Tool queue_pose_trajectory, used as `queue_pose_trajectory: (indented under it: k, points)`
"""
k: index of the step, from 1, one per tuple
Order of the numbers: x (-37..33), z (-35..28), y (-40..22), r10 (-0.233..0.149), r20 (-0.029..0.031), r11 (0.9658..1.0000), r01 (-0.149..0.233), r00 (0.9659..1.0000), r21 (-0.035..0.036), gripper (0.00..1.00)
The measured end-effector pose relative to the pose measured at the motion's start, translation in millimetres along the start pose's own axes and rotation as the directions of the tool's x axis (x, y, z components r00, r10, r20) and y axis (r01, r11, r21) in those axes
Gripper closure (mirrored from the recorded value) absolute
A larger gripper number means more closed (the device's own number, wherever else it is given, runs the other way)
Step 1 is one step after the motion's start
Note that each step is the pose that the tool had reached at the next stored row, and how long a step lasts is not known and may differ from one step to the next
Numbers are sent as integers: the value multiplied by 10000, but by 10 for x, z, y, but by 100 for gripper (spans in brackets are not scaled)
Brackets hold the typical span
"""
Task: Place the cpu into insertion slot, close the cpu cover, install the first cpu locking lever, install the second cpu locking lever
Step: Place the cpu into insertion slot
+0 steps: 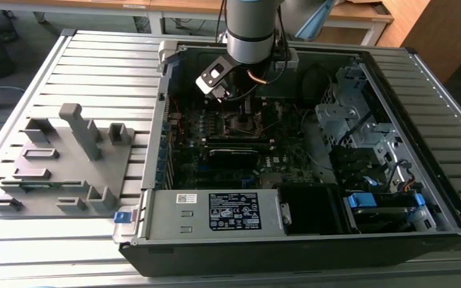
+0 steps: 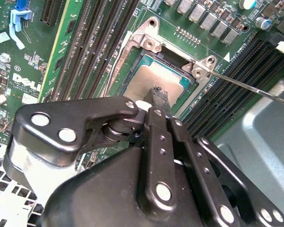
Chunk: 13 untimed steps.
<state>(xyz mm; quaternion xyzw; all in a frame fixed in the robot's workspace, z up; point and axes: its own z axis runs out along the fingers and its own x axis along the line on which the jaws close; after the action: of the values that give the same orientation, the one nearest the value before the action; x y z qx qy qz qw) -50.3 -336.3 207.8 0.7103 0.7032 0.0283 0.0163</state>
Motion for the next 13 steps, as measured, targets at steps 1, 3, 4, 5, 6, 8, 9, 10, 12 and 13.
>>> queue_pose_trajectory:
  k: [1, 3, 4, 5, 6, 8, 9, 10, 12, 13]
  points:
    - [0, 0, 0, 0, 0, 10000, 0, 10000, 0, 89]
    - [0, 0, 0, 0, 0, 10000, 0, 10000, 0, 89]
    - [0, 0, 0, 0, 0, 10000, 0, 10000, 0, 89]
    - [0, 0, 0, 0, 0, 10000, 0, 10000, 0, 89]
    - [0, -1, 0, 0, 0, 10000, 0, 10000, 0, 89]
    - [0, -1, 0, -1, 1, 10000, 1, 10000, 17, 89]
    - [0, -1, 0, 0, 2, 10000, 0, 10000, 70, 89]
    - [0, 0, 0, 2, 4, 9999, -2, 10000, 151, 89]
    - [0, 0, 0, 4, 5, 9999, -4, 10000, 164, 89]
    - [0, 0, 0, 4, 5, 9999, -4, 10000, 166, 89]
